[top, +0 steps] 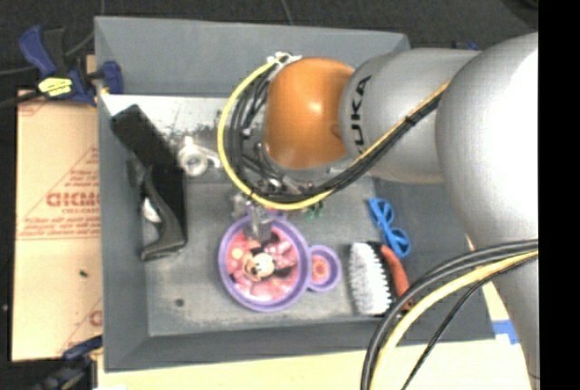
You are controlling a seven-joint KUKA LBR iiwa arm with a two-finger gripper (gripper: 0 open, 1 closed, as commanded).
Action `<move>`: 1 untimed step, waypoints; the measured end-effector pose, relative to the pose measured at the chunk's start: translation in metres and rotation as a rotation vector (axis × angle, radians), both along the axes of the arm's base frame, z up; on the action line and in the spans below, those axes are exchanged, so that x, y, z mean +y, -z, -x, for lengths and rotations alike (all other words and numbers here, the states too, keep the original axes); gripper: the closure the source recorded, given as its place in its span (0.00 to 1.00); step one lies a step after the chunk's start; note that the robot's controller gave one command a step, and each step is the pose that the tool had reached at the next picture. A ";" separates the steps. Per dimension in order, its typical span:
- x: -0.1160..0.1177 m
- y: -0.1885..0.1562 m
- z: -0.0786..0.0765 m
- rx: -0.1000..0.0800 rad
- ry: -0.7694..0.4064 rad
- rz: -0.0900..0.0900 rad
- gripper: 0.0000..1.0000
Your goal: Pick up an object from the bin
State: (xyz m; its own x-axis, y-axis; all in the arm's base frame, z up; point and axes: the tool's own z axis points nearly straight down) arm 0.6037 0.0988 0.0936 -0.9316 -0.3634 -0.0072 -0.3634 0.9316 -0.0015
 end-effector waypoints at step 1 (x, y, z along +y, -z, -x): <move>0.000 -0.018 -0.002 -0.008 0.001 -0.001 1.00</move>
Offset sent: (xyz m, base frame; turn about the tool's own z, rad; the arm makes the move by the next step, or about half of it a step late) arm -0.0001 0.0000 0.0469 0.0000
